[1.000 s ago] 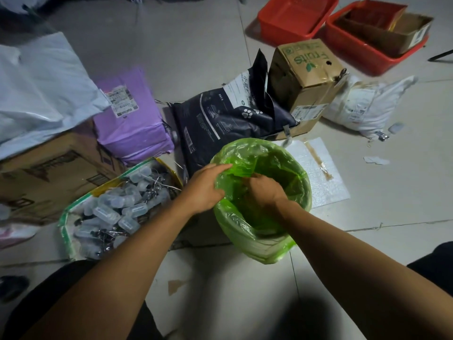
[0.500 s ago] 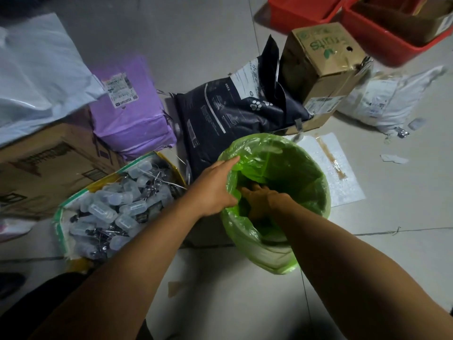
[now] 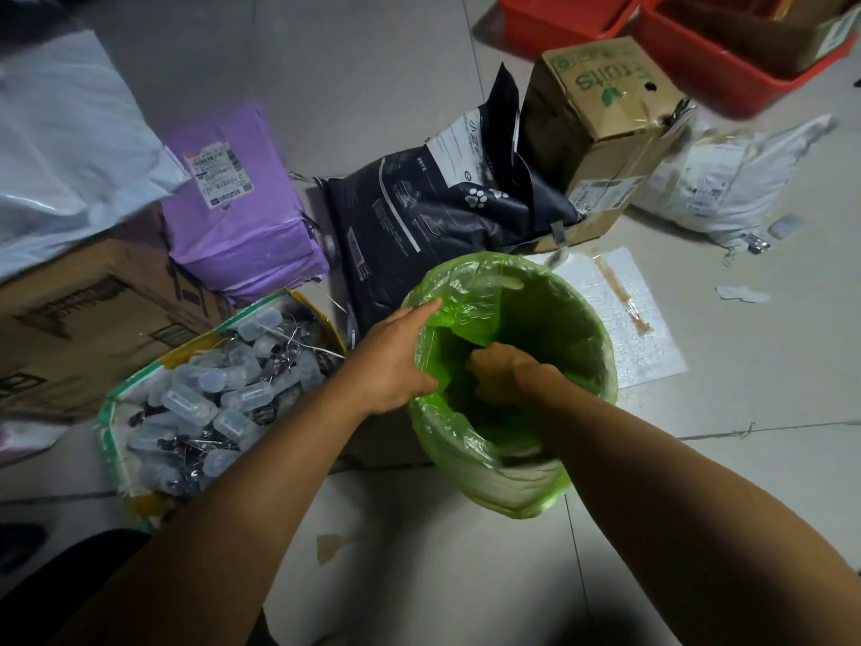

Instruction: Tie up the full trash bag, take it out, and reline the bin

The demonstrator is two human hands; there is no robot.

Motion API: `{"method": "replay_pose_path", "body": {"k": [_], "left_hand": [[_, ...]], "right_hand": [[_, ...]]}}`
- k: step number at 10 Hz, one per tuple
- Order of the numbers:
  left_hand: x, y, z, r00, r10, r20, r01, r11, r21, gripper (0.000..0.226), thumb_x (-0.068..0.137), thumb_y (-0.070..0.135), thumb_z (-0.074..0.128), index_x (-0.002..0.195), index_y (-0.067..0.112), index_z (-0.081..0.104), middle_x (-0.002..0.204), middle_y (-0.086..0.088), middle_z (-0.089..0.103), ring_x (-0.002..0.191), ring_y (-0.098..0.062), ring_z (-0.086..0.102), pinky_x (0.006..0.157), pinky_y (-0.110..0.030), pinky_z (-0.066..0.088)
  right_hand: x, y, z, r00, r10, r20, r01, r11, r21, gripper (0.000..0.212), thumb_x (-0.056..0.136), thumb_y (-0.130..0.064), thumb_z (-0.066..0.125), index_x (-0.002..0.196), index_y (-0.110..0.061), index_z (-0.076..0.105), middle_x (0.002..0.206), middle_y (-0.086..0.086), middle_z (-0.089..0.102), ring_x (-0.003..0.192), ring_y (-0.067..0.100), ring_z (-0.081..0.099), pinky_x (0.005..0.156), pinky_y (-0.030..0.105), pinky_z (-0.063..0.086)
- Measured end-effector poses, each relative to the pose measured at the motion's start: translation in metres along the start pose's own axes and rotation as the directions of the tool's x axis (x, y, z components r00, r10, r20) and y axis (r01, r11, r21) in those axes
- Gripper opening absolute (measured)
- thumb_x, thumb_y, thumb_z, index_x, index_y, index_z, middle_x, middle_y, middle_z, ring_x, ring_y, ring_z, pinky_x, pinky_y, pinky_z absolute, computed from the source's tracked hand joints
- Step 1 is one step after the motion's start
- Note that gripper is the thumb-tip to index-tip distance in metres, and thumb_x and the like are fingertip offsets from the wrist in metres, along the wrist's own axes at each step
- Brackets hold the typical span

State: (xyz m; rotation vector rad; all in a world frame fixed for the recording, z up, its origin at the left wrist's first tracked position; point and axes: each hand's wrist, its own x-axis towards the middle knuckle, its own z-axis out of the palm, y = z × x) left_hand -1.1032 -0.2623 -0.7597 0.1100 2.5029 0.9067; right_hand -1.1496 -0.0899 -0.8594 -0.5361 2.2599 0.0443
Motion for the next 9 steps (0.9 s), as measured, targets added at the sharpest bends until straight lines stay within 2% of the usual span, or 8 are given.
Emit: {"method": "replay_pose_path", "body": {"k": [1, 2, 3, 4, 5, 7, 8, 9], "left_hand": [[-0.004, -0.003, 0.001, 1.0, -0.005, -0.004, 0.005, 1.0, 0.009, 0.104, 0.073, 0.012, 0.083, 0.154, 0.03, 0.02, 0.16, -0.002, 0.025, 0.144, -0.017, 0.029, 0.103, -0.016, 0.023], [-0.005, -0.005, 0.002, 1.0, 0.001, -0.016, -0.001, 1.0, 0.016, 0.103, 0.073, 0.011, 0.083, 0.154, 0.03, 0.022, 0.159, -0.001, 0.026, 0.143, -0.016, 0.03, 0.104, -0.015, 0.023], [-0.007, -0.002, 0.004, 1.0, 0.005, -0.016, -0.005, 1.0, 0.012, 0.103, 0.073, 0.01, 0.082, 0.154, 0.031, 0.022, 0.159, -0.001, 0.027, 0.143, -0.017, 0.031, 0.103, -0.016, 0.024], [-0.008, -0.002, 0.005, 1.0, -0.01, -0.015, 0.011, 1.0, 0.01, 0.103, 0.073, 0.009, 0.082, 0.154, 0.031, 0.022, 0.158, -0.002, 0.028, 0.143, -0.018, 0.032, 0.103, -0.018, 0.027], [-0.007, 0.001, 0.006, 0.999, -0.02, -0.027, 0.02, 1.0, -0.002, 0.1, 0.074, 0.012, 0.082, 0.153, 0.031, 0.024, 0.158, -0.004, 0.03, 0.142, -0.02, 0.033, 0.106, -0.023, 0.03], [-0.015, 0.012, 0.001, 0.992, -0.032, -0.121, 0.037, 0.998, 0.044, 0.065, 0.083, 0.027, 0.073, 0.143, 0.028, 0.047, 0.144, -0.008, 0.045, 0.132, -0.024, 0.045, 0.105, -0.027, 0.034], [-0.026, 0.031, -0.011, 0.981, -0.097, -0.168, 0.109, 0.992, 0.066, 0.049, 0.084, 0.03, 0.071, 0.132, 0.025, 0.06, 0.137, -0.01, 0.053, 0.126, -0.026, 0.051, 0.103, -0.03, 0.038], [-0.038, 0.061, -0.034, 0.962, -0.191, -0.197, 0.204, 0.978, 0.048, 0.05, 0.085, 0.032, 0.069, 0.133, 0.021, 0.06, 0.138, -0.016, 0.052, 0.126, -0.031, 0.05, 0.104, -0.032, 0.038]], "right_hand": [[0.004, 0.006, 0.011, 0.979, 0.01, 0.205, 0.0, 0.999, -0.05, 0.047, 0.087, -0.027, 0.064, 0.132, -0.014, 0.055, 0.135, 0.011, 0.057, 0.121, 0.031, 0.056, 0.1, 0.04, 0.046], [0.009, 0.009, 0.027, 0.962, -0.022, 0.271, 0.046, 0.996, -0.082, 0.053, 0.09, -0.028, 0.061, 0.14, -0.019, 0.047, 0.141, 0.013, 0.05, 0.127, 0.034, 0.049, 0.109, 0.046, 0.037], [0.004, 0.004, 0.029, 0.959, -0.058, 0.278, 0.076, 0.996, -0.054, 0.05, 0.092, -0.031, 0.058, 0.139, -0.018, 0.047, 0.14, 0.014, 0.05, 0.126, 0.034, 0.05, 0.108, 0.046, 0.039], [-0.007, -0.002, 0.016, 0.977, -0.075, 0.198, 0.076, 0.997, 0.006, 0.057, 0.089, -0.04, 0.062, 0.139, -0.018, 0.047, 0.138, 0.01, 0.053, 0.125, 0.03, 0.052, 0.102, 0.041, 0.043], [-0.018, -0.001, 0.006, 0.986, -0.116, 0.121, 0.116, 0.993, 0.005, 0.045, 0.091, -0.037, 0.06, 0.13, -0.016, 0.057, 0.13, 0.009, 0.061, 0.118, 0.028, 0.058, 0.093, 0.035, 0.046], [-0.061, -0.005, -0.017, 0.986, -0.153, -0.068, 0.152, 0.988, -0.027, 0.035, 0.093, -0.038, 0.054, 0.121, -0.017, 0.058, 0.119, 0.012, 0.066, 0.108, 0.033, 0.063, 0.087, 0.037, 0.049], [-0.099, -0.005, -0.035, 0.968, -0.189, -0.165, 0.199, 0.979, 0.043, 0.034, 0.094, -0.036, 0.054, 0.122, -0.017, 0.057, 0.11, 0.014, 0.068, 0.099, 0.035, 0.066, 0.078, 0.035, 0.047], [-0.141, 0.004, -0.05, 0.946, -0.157, -0.284, 0.216, 0.958, 0.188, 0.04, 0.09, -0.037, 0.06, 0.127, -0.024, 0.057, 0.11, 0.011, 0.069, 0.1, 0.033, 0.065, 0.08, 0.033, 0.048]]}}
